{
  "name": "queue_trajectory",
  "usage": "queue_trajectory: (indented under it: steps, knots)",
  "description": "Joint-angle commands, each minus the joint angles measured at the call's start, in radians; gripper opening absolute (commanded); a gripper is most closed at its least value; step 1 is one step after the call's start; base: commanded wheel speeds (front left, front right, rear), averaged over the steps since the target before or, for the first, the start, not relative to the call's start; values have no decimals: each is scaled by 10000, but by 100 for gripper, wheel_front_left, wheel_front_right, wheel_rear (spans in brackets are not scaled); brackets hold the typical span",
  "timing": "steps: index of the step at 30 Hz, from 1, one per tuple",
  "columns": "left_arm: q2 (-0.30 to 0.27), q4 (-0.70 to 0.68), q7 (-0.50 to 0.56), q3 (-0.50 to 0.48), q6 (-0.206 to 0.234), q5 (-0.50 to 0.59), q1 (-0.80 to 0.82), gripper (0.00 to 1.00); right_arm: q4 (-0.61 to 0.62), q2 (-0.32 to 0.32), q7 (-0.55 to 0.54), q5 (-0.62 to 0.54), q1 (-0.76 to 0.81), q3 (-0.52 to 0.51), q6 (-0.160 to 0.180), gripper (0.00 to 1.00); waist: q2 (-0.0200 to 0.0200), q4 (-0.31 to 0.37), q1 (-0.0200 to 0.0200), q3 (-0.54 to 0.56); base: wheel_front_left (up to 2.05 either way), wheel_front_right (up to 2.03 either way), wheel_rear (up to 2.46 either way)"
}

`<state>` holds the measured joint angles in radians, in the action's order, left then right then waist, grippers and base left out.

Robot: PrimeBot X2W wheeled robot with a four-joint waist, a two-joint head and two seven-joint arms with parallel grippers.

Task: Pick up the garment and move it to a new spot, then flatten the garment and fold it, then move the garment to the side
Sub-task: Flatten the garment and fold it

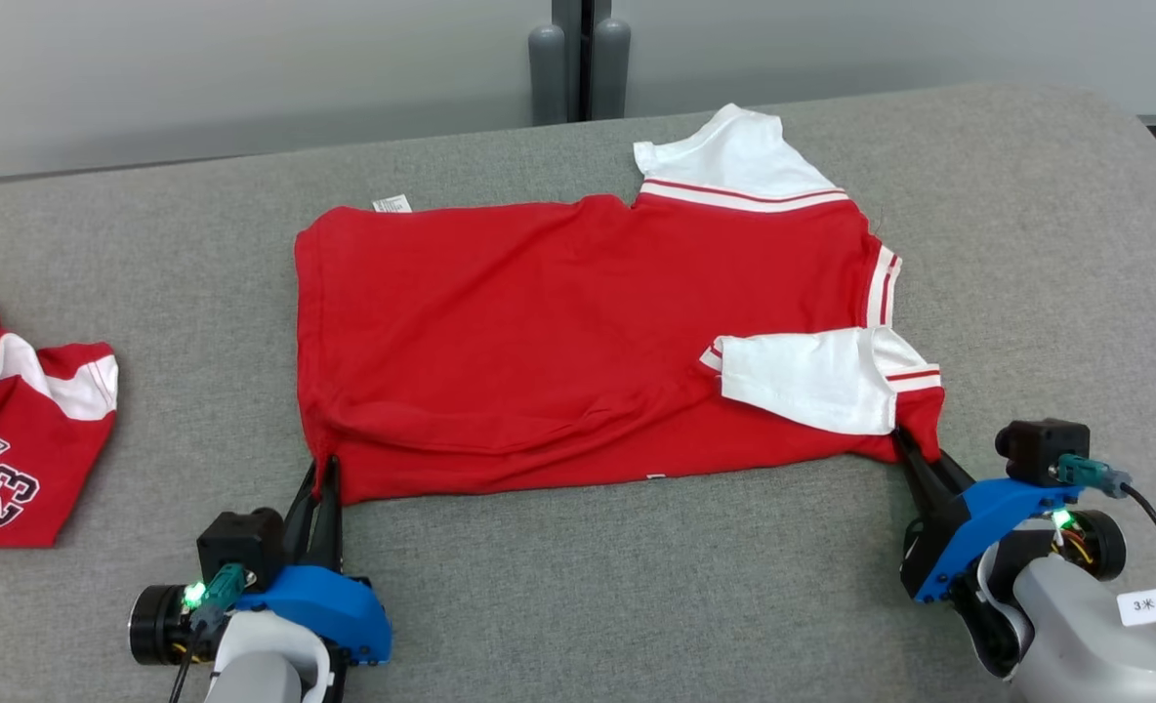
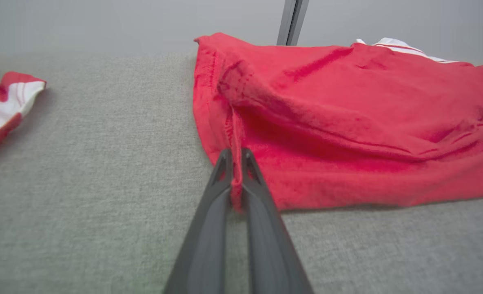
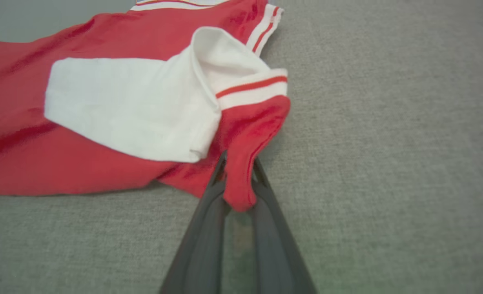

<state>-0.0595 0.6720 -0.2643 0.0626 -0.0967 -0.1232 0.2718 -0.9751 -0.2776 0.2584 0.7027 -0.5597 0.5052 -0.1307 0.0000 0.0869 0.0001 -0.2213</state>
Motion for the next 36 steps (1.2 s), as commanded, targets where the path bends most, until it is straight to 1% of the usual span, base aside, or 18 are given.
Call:
queue_trajectory:
  steps: [1, 10, 17, 20, 23, 24, 25, 26, 27, 31, 36]
  knots:
    - [-5, -170, 3, -65, 6, -70, -231, 0, 113, -102, 71, 71, 208, 18, -2, 0, 0, 23, -1, 116, 0, 0, 0]
    - [49, -1959, 2, -220, 80, -256, -1689, 0, 1840, -813, 66, 186, 1643, -205, -2, 0, 0, -87, -1, 839, 0, 0, 0]
    - [73, -3027, 3, -106, 272, -476, -3137, 0, 3193, -1337, -37, 79, 3153, -506, -2, 0, 0, -78, -1, 1064, 0, 0, 0]
    - [82, -3393, 2, 154, 484, -719, -3699, 0, 3722, -1386, -208, -21, 3792, -802, -2, 0, 0, -72, -1, 1095, 0, 0, 0]
    - [83, -3562, 3, 370, 660, -954, -4040, 0, 4257, -1207, -477, 40, 4413, -1156, -2, 0, 0, -97, -1, 1122, 0, 0, 0]
    - [82, -3589, 3, 413, 704, -991, -4093, 20, 4382, -1169, -557, 58, 4573, -1308, -2, 5, 0, -101, -1, 1134, 0, 0, 0]
    - [82, -3621, 3, 448, 715, -1027, -4105, 89, 4479, -1203, -598, -81, 4697, -1455, -2, 37, 0, -109, -1, 1141, 0, 0, 0]
    - [84, -3662, 3, 465, 747, -1043, -4095, 100, 4574, -1191, -609, -215, 4791, -1598, -2, 86, 0, -124, -1, 1155, 0, 0, 0]
    - [83, -3709, 3, 460, 789, -1030, -4068, 100, 4664, -1135, -593, -341, 4876, -1748, -2, 100, 0, -129, -1, 1166, 0, 0, 0]
    - [86, -4090, 3, 306, 790, -797, -3836, 100, 4989, -1022, -555, -1156, 5040, -2320, -2, 100, 0, -141, -1, 1237, 0, 0, 0]
    - [86, -4747, 3, -23, 710, -468, -3574, 100, 5586, -689, -321, -2004, 4920, -3255, -2, 100, 0, -120, -1, 1387, 0, 0, 0]
